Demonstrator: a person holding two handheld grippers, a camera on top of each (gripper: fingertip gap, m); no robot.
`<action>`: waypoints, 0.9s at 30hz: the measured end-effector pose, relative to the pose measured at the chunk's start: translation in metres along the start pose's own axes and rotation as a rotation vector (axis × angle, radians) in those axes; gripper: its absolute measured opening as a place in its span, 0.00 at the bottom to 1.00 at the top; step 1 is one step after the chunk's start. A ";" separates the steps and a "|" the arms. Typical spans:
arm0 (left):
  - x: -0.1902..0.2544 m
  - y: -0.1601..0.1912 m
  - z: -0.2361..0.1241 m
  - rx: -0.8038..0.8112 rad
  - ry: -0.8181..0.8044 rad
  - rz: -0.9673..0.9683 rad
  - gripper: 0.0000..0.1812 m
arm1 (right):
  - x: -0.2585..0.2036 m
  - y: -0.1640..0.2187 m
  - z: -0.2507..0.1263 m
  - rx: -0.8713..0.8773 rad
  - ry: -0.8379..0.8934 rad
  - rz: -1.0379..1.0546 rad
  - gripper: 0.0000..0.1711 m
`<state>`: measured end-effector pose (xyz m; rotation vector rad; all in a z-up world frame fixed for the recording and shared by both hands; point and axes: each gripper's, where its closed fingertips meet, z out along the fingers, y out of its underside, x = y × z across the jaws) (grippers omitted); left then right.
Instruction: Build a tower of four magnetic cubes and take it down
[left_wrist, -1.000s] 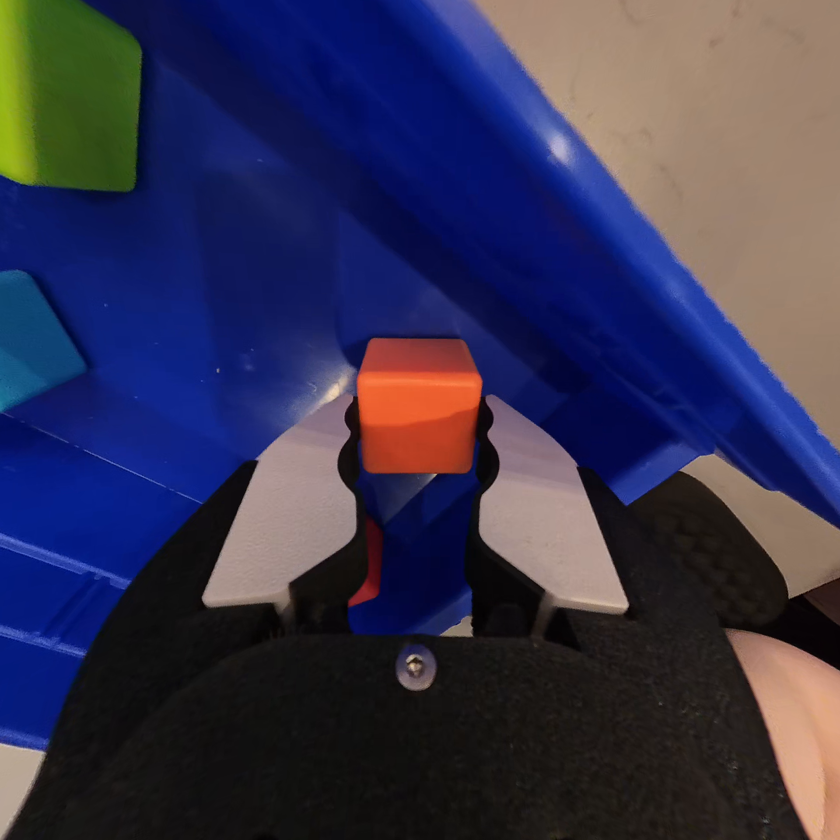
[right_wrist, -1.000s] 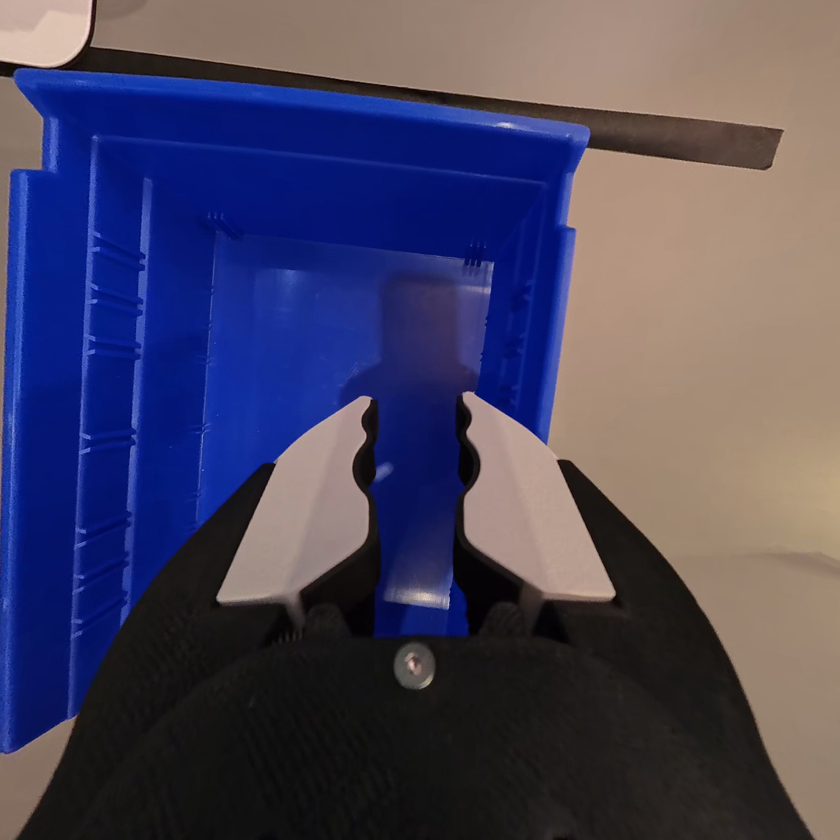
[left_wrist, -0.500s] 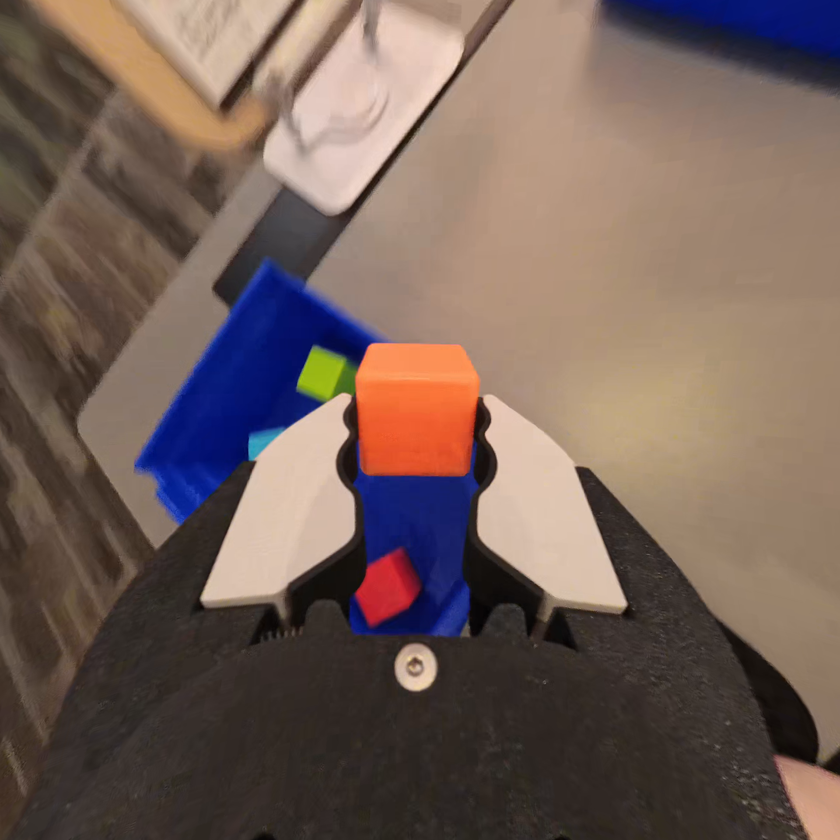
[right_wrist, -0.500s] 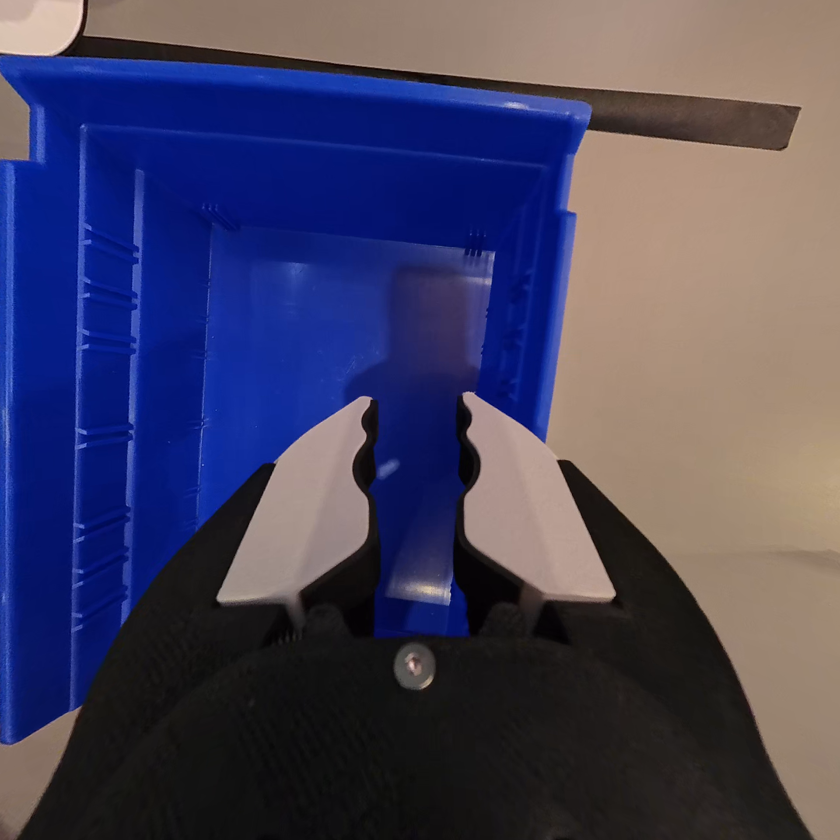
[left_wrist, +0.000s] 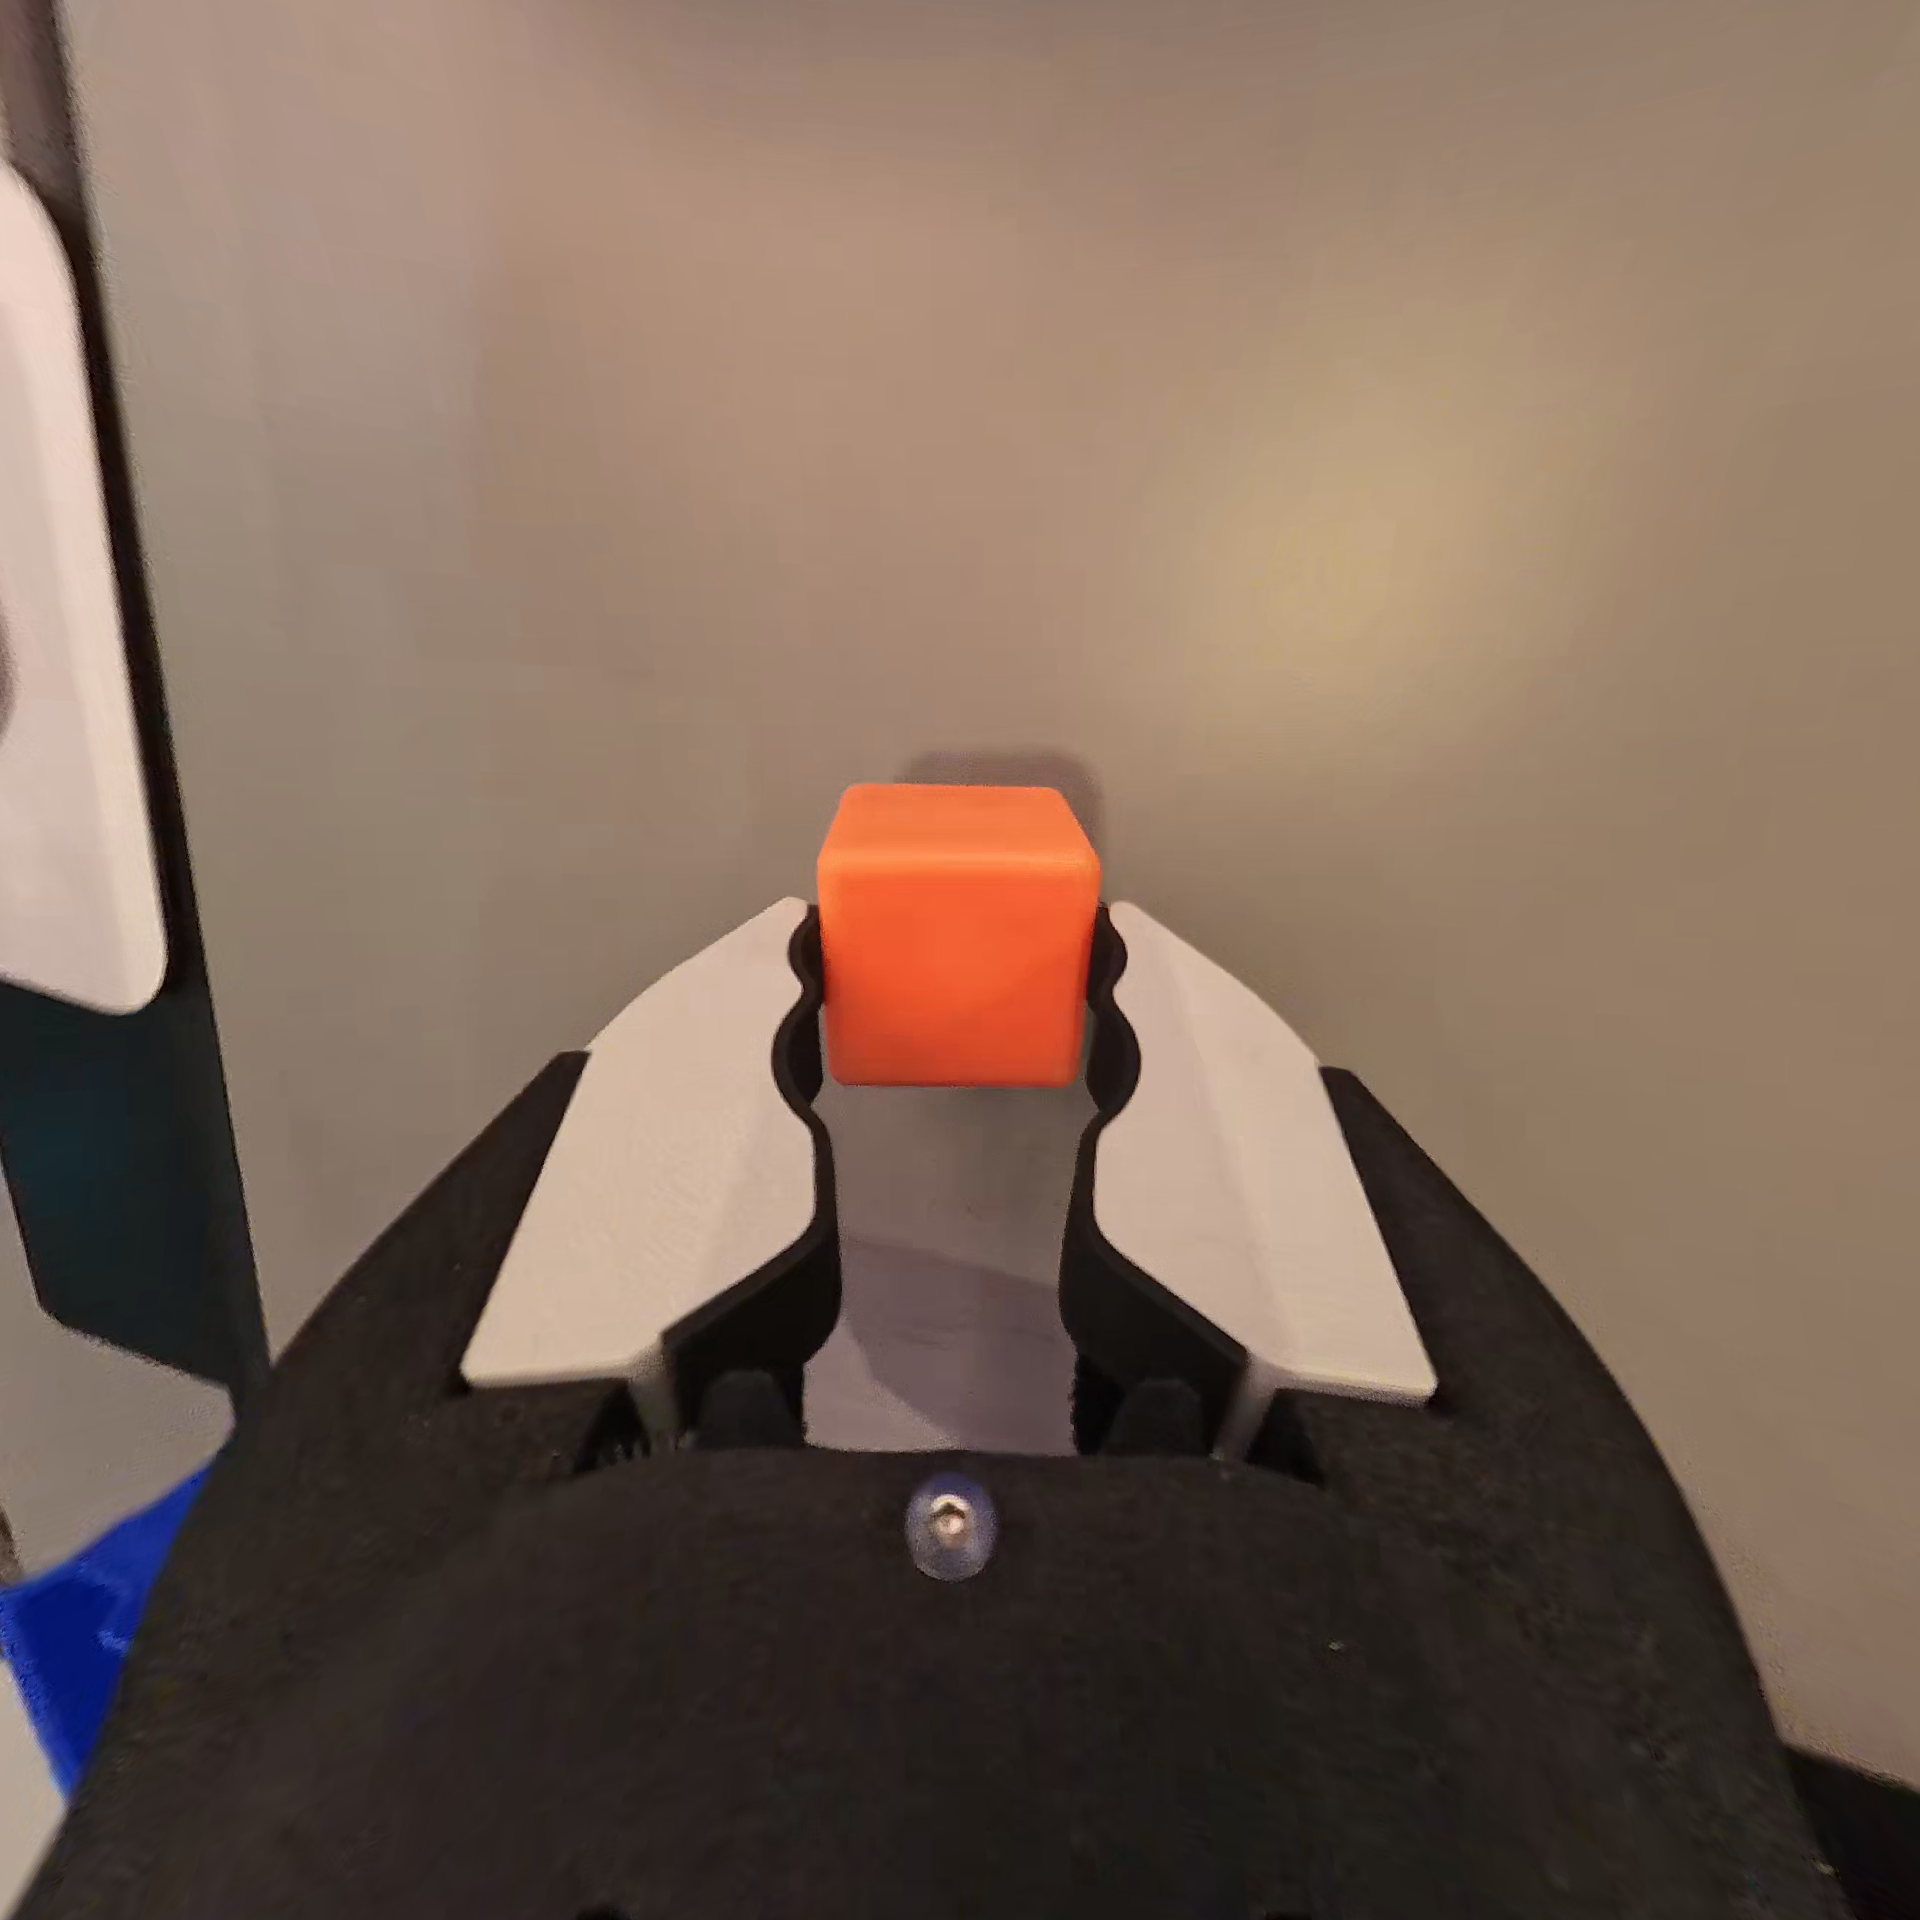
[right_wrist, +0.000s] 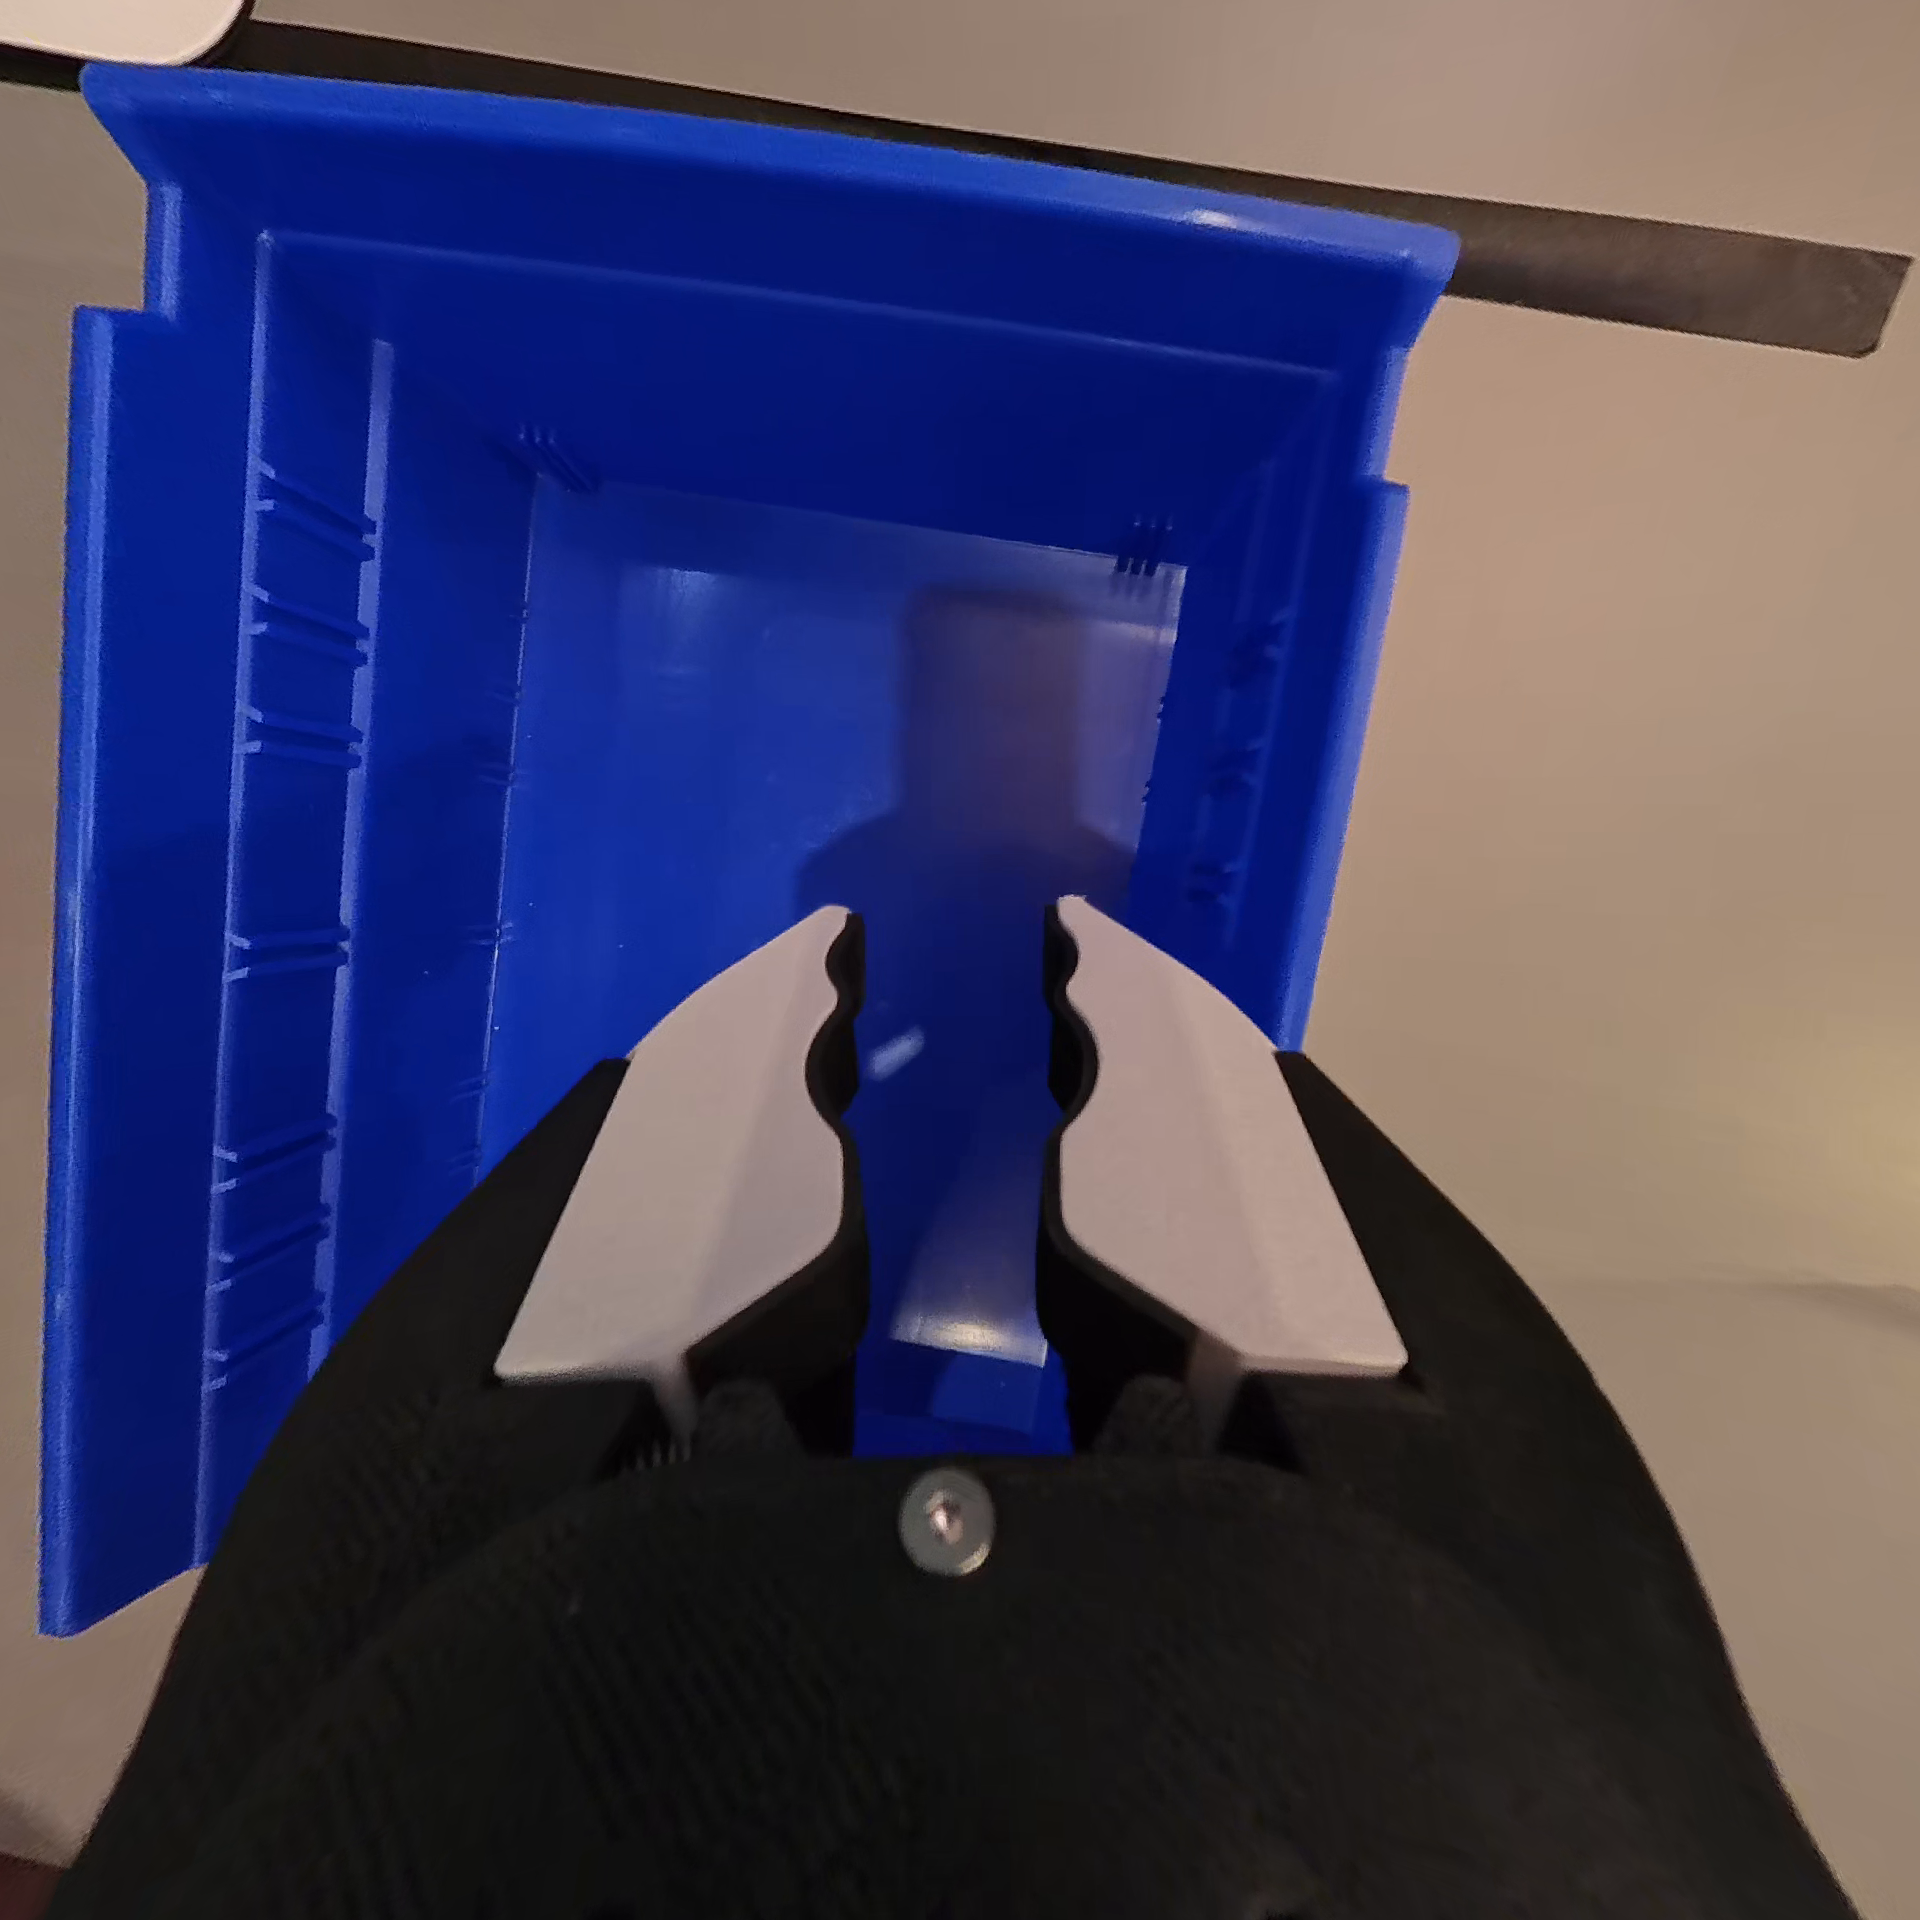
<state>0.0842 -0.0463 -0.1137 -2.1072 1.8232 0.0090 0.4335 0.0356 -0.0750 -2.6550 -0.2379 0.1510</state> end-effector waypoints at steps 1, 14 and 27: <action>0.004 -0.003 0.002 -0.013 0.047 0.026 0.27 | -0.001 0.001 0.001 -0.008 -0.004 -0.004 0.21; -0.001 -0.009 0.033 -0.080 0.251 0.109 0.27 | -0.009 0.005 0.013 -0.062 -0.048 -0.044 0.21; -0.034 0.025 -0.063 0.125 0.072 -0.077 0.28 | -0.003 -0.003 0.007 0.025 -0.122 0.005 0.21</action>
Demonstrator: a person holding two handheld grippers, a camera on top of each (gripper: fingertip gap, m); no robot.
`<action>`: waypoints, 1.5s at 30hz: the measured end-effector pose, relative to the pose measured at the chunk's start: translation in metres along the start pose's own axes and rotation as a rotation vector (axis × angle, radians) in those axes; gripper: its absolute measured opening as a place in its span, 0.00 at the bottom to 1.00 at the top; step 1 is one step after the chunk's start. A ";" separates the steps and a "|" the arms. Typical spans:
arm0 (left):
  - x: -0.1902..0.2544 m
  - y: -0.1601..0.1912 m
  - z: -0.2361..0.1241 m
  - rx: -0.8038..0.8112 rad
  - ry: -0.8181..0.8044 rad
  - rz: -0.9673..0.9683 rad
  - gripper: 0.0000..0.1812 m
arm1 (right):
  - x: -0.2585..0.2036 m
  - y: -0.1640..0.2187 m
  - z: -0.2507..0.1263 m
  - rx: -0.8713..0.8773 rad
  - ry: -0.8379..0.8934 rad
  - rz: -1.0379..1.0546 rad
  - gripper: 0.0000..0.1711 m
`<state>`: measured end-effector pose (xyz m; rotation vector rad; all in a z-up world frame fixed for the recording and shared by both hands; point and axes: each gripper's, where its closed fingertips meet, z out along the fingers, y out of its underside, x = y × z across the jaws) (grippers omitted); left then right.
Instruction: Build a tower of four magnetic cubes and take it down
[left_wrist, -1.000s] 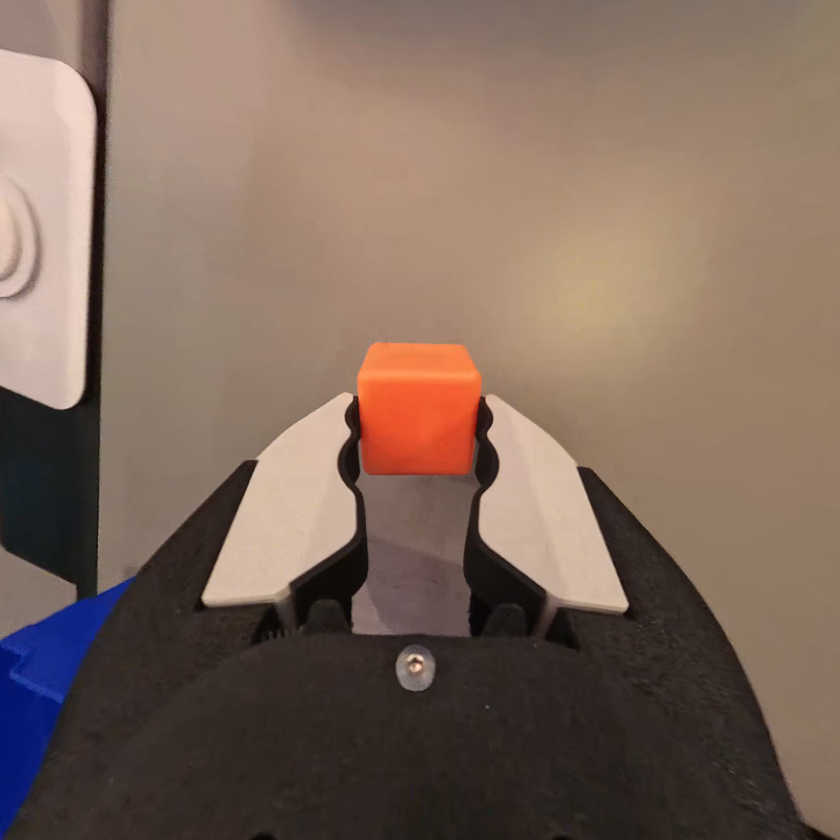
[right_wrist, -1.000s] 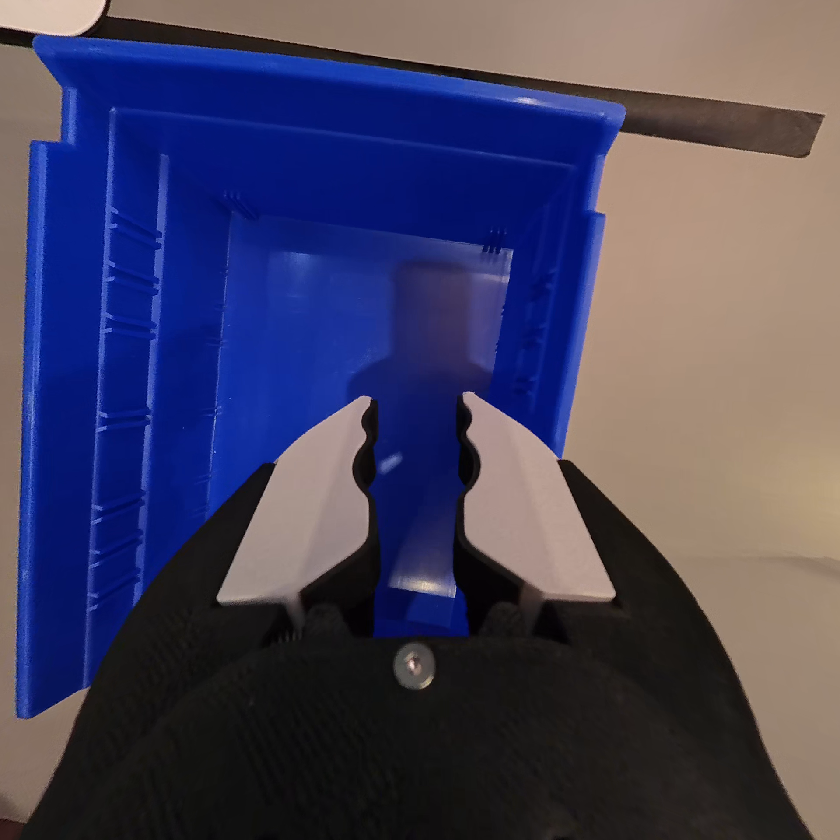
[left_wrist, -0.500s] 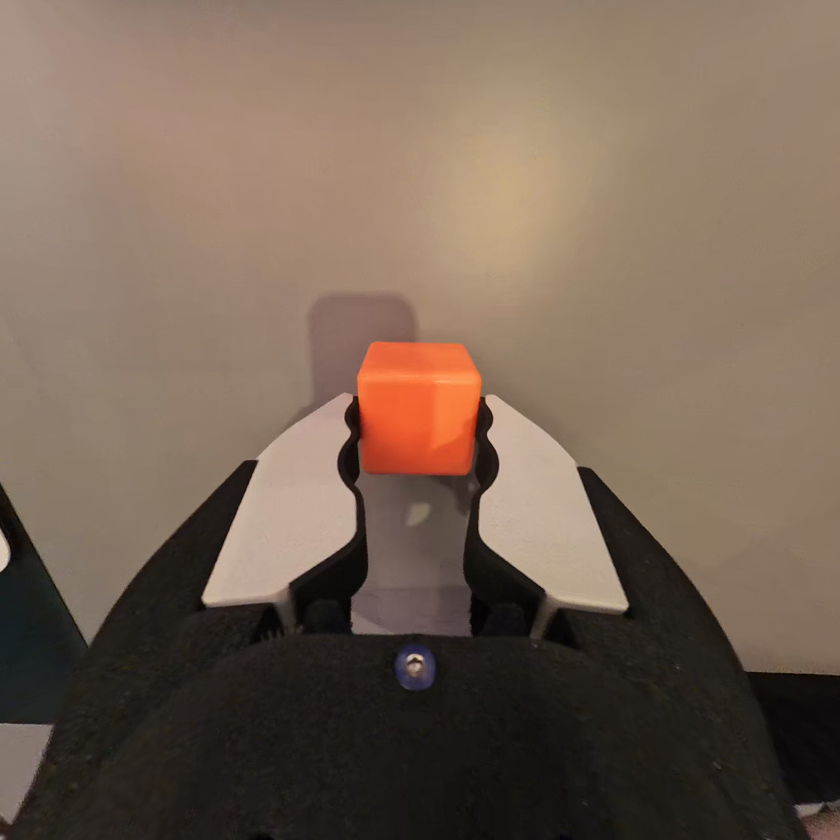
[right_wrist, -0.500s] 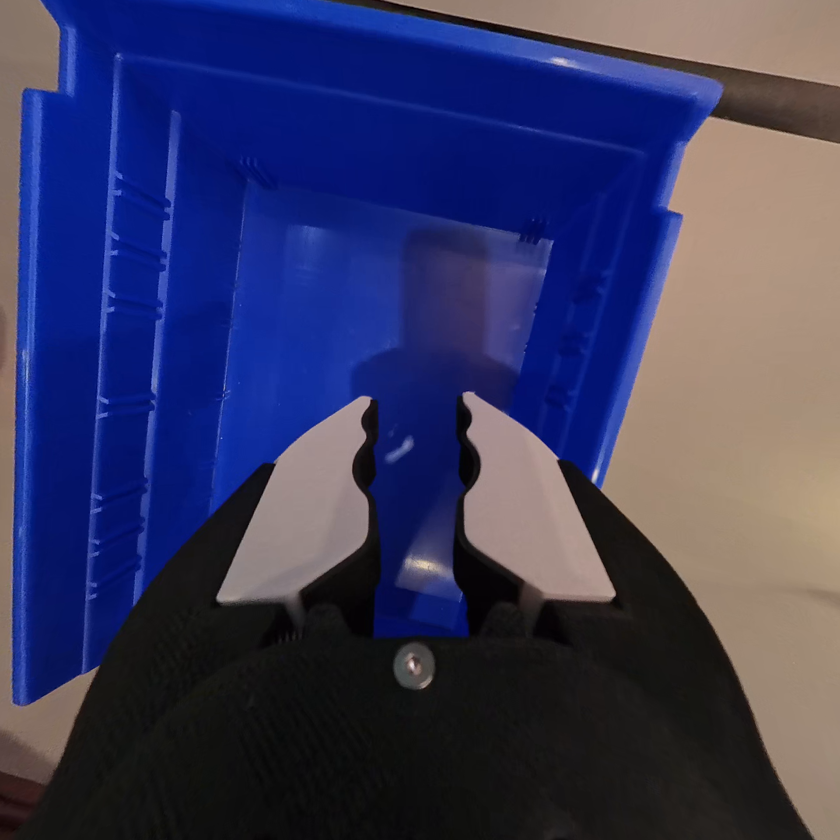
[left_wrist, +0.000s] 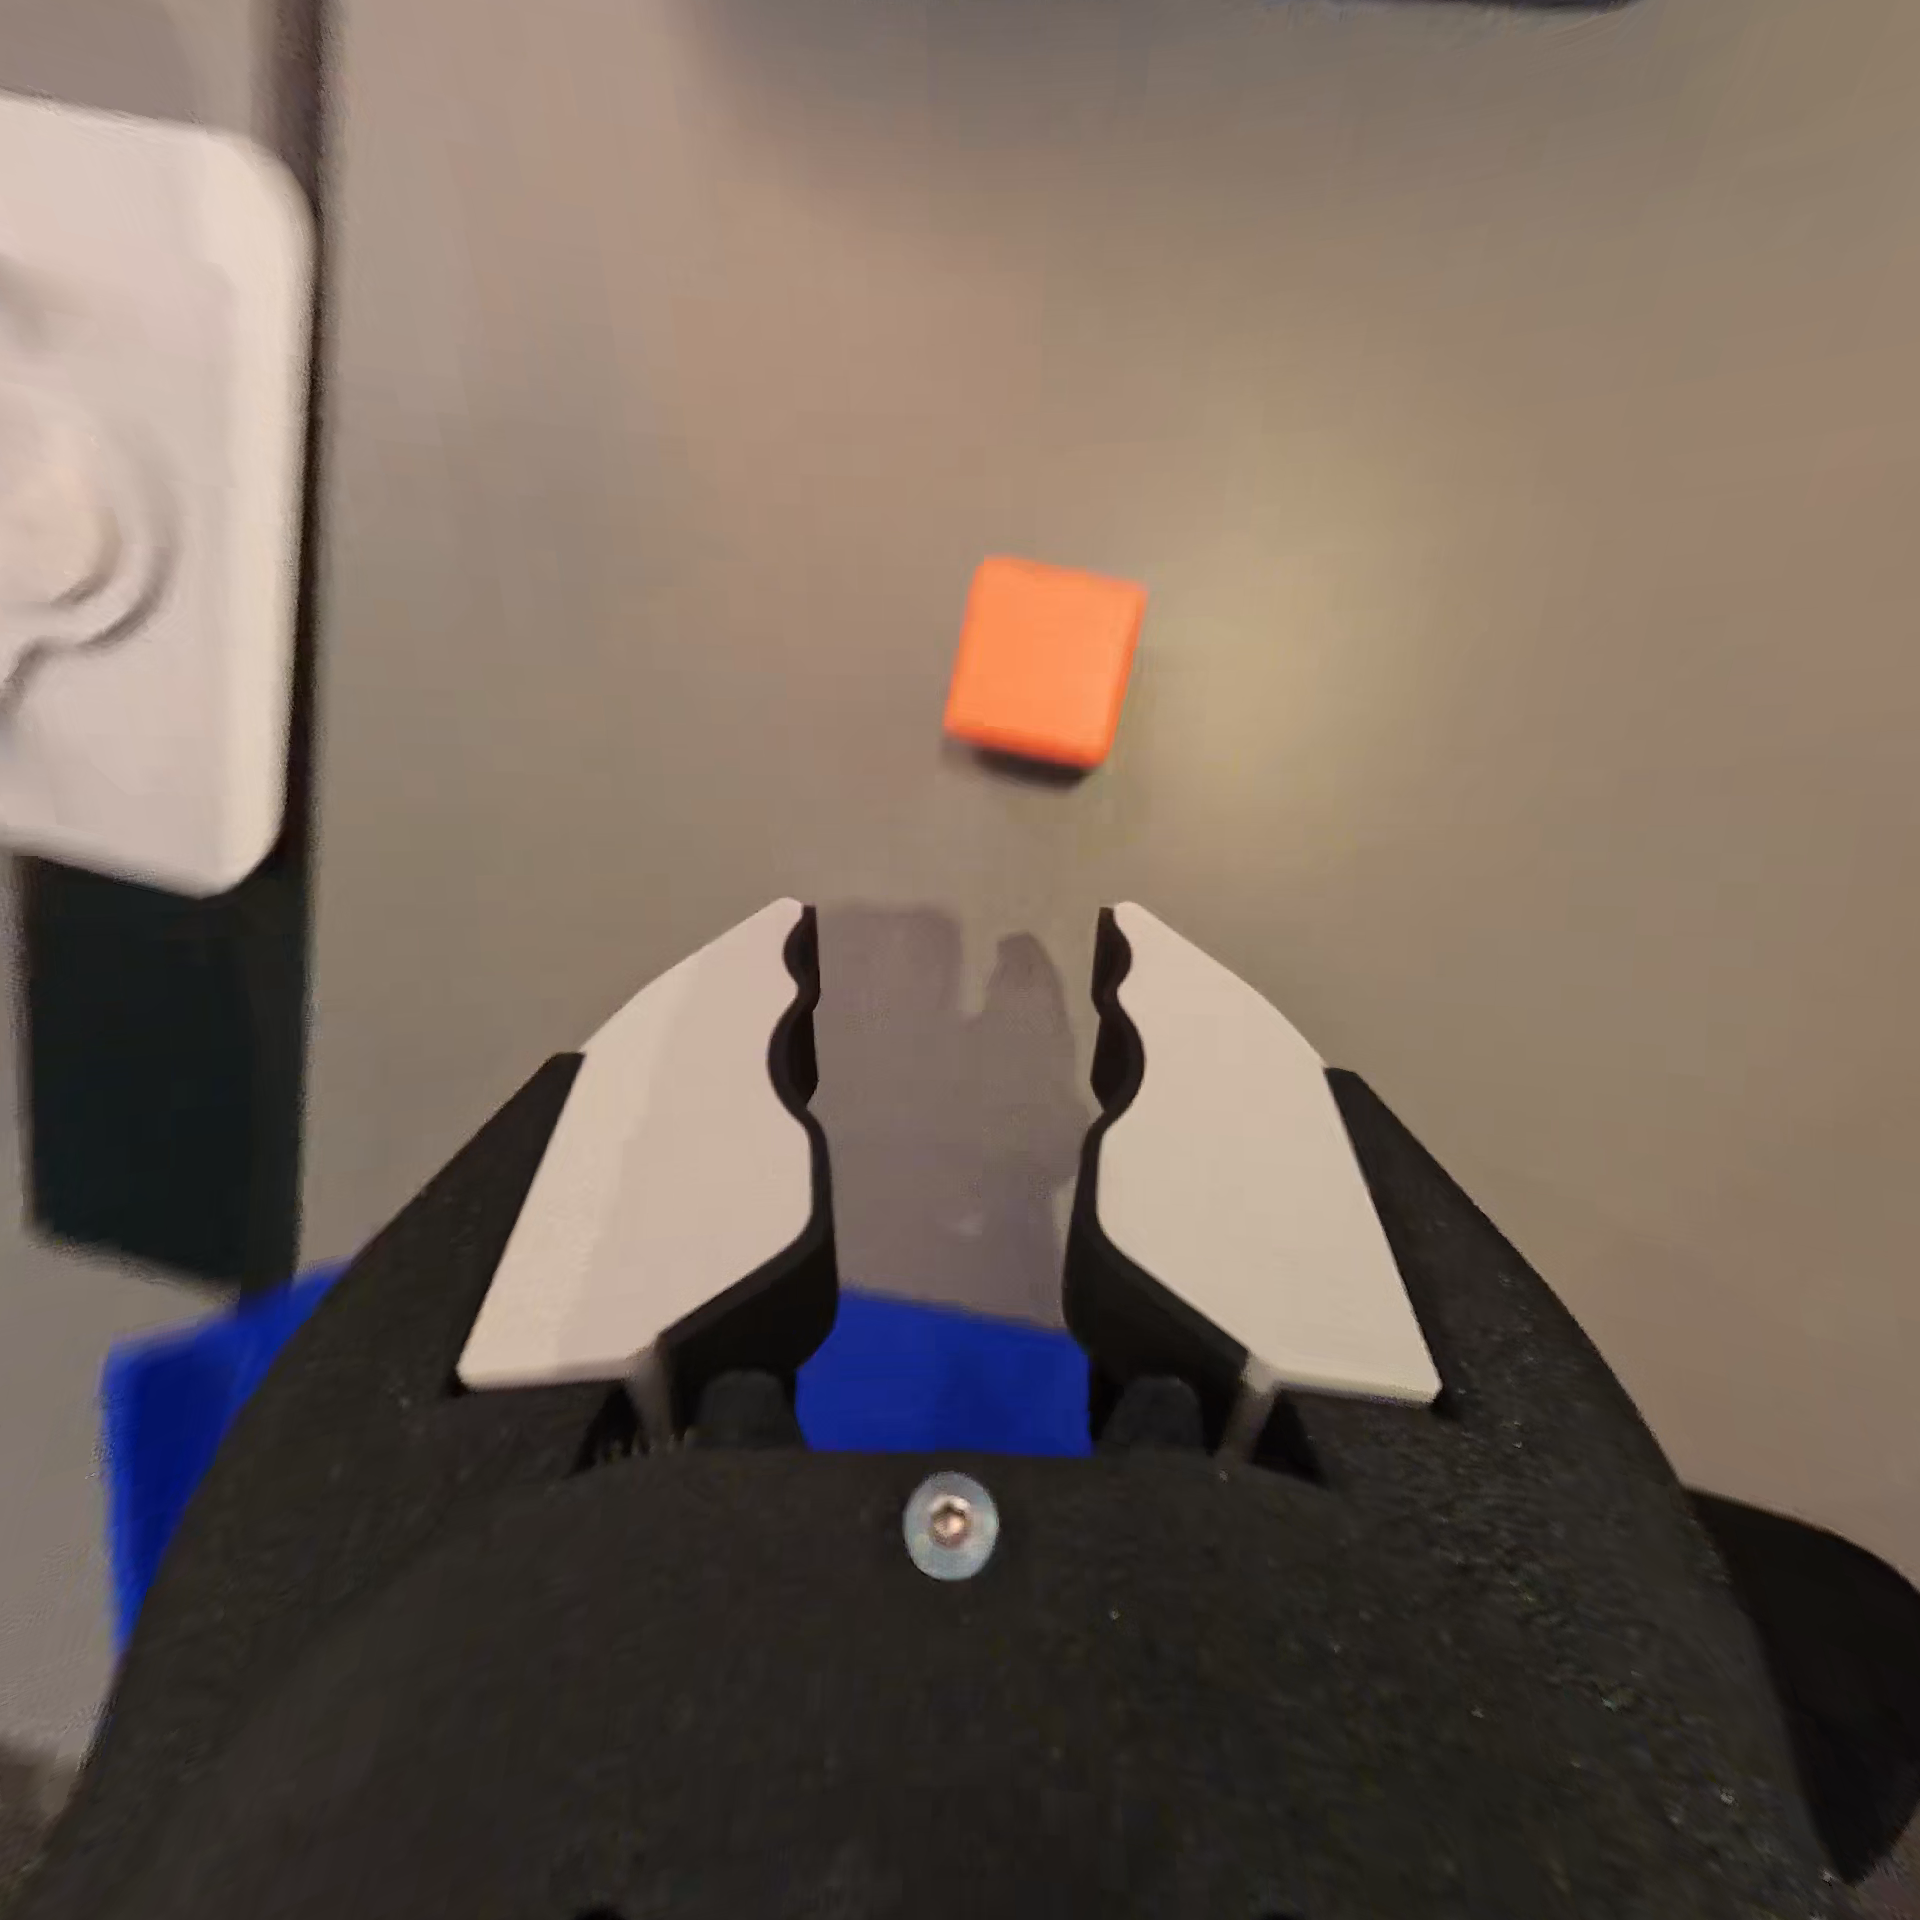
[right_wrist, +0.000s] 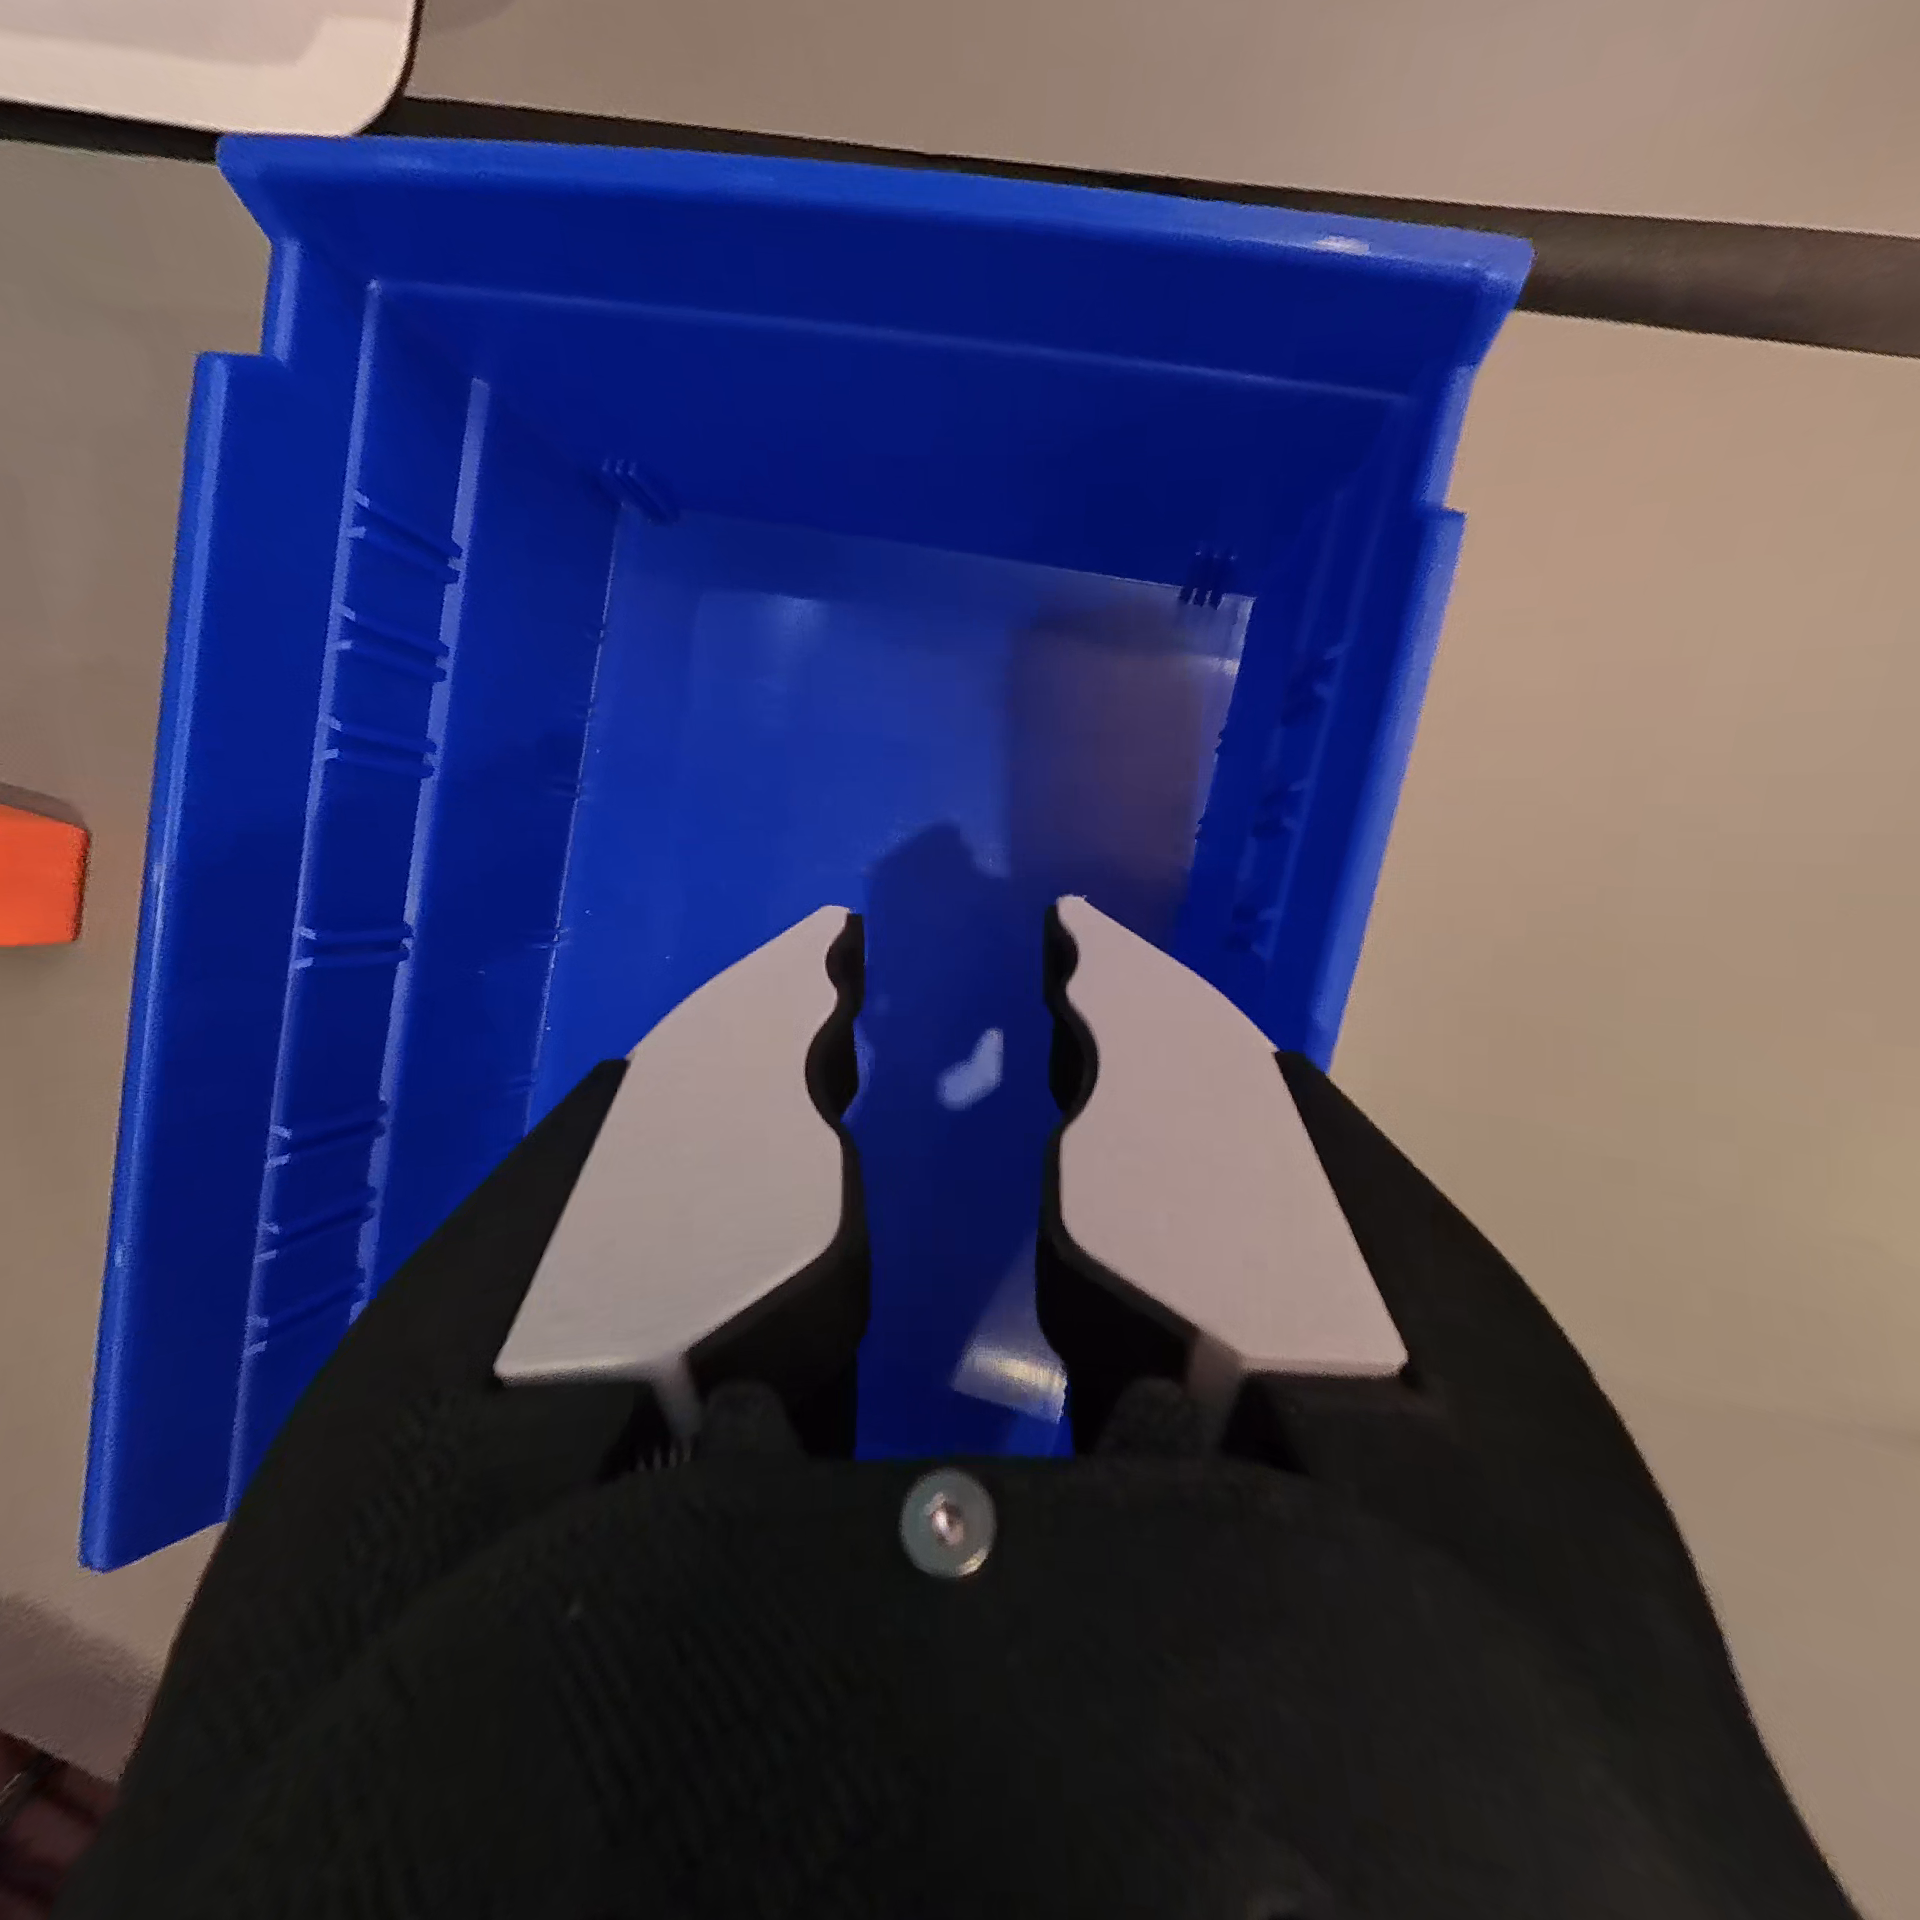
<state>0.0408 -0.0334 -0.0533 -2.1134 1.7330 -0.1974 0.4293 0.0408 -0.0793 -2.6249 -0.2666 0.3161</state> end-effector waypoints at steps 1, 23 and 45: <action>-0.007 0.014 -0.021 0.013 -0.053 -0.037 0.26 | 0.000 -0.001 -0.001 0.005 -0.007 0.004 0.21; -0.010 0.293 -0.056 -0.410 -0.399 -0.820 0.29 | -0.015 0.002 0.005 -0.032 -0.069 -0.028 0.21; 0.004 0.292 -0.040 -0.504 -0.319 -0.836 0.31 | -0.014 0.009 0.011 -0.074 -0.085 -0.030 0.21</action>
